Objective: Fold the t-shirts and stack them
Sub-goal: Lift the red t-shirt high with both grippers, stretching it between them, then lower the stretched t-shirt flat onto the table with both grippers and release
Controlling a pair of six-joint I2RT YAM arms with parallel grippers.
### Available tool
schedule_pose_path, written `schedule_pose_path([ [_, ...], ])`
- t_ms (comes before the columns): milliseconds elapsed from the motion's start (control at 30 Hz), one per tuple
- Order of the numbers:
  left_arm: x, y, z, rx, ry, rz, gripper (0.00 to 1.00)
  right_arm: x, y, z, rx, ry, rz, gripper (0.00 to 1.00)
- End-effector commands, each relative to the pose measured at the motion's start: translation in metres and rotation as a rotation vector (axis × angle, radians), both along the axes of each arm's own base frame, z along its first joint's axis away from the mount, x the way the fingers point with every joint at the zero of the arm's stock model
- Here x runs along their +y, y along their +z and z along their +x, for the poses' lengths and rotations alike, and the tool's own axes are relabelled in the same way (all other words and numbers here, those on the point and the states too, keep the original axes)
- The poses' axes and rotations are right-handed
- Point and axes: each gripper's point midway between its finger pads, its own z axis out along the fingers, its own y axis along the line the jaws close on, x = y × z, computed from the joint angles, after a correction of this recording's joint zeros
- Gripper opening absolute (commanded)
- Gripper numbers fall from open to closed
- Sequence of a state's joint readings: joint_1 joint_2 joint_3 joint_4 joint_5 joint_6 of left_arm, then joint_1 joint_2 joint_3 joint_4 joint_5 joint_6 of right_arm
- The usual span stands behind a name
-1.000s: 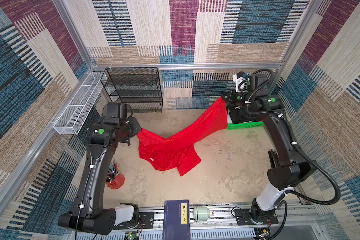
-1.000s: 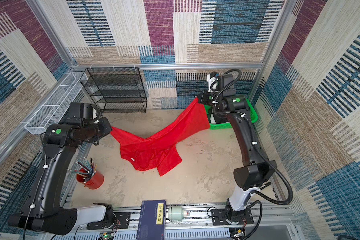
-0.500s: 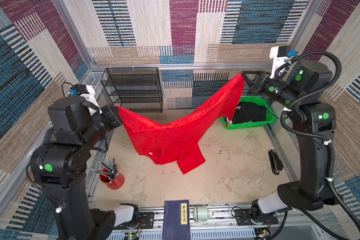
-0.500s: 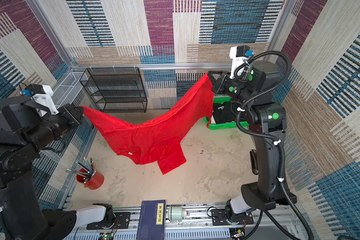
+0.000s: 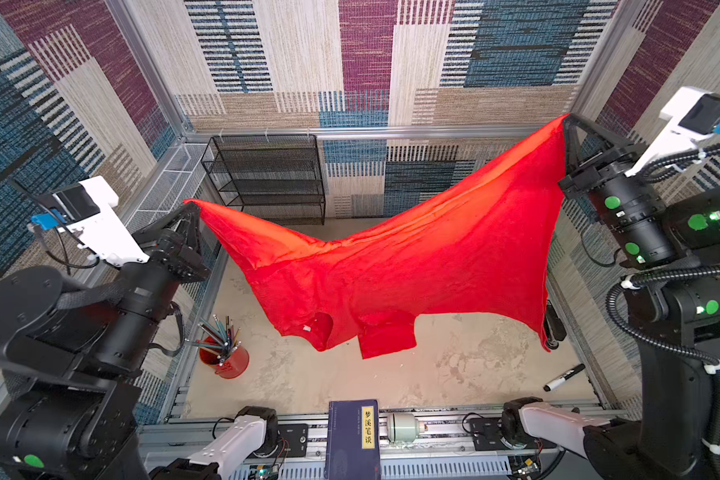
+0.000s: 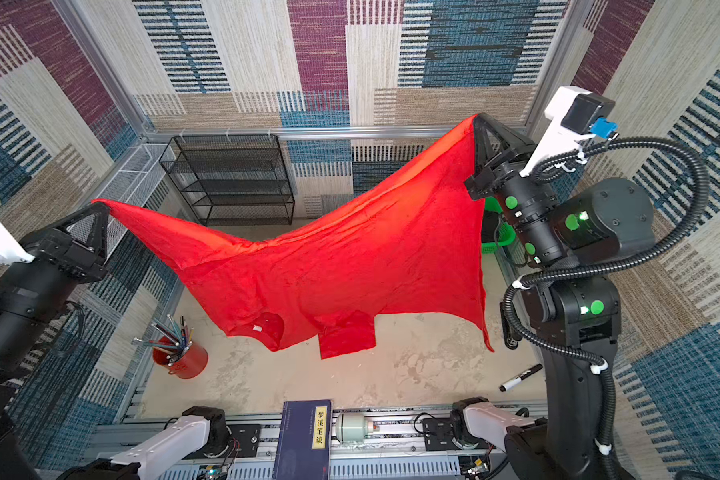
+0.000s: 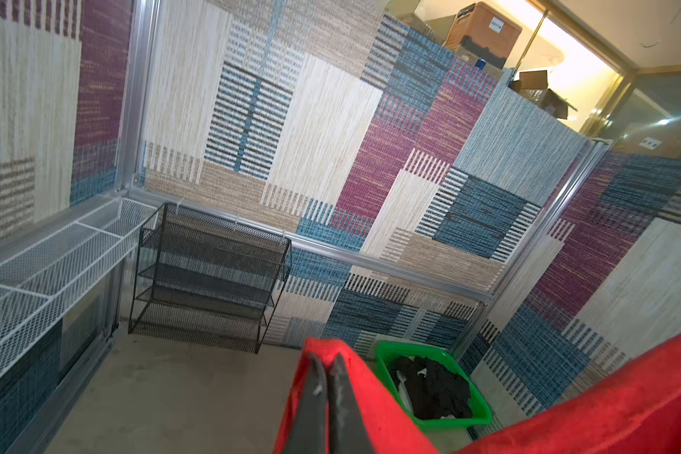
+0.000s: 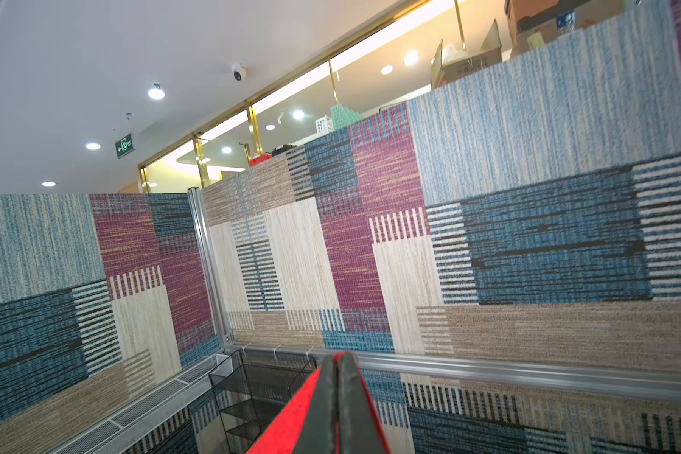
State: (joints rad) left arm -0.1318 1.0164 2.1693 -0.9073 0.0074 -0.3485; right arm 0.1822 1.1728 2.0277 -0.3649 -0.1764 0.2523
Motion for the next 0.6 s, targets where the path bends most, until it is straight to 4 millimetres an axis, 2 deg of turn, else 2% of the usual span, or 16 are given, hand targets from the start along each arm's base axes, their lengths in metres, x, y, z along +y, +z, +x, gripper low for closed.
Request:
schedule_pose_path([
  [0,0.001,0.036,-0.018,-0.192,0.021,0.079,0.00,-0.015,0.024,-0.017,-0.118,-0.098,-0.002,0.00],
  [167,0.003,0.046,-0.032,-0.274,0.041,0.118,0.00,-0.019,0.033,-0.045,-0.210,-0.126,-0.036,0.00],
  [267,-0.003,0.053,-0.038,-0.315,0.010,0.136,0.00,-0.023,0.034,-0.063,-0.266,-0.140,-0.038,0.00],
  [367,-0.005,0.061,-0.049,-0.357,-0.004,0.143,0.00,-0.025,0.031,-0.066,-0.257,-0.147,-0.042,0.00],
  [467,0.001,0.069,-0.063,-0.409,0.027,0.134,0.00,-0.025,0.030,-0.068,-0.262,-0.146,-0.031,0.00],
  [567,0.006,0.079,-0.074,-0.455,0.051,0.134,0.00,-0.024,0.033,-0.063,-0.258,-0.141,-0.026,0.00],
])
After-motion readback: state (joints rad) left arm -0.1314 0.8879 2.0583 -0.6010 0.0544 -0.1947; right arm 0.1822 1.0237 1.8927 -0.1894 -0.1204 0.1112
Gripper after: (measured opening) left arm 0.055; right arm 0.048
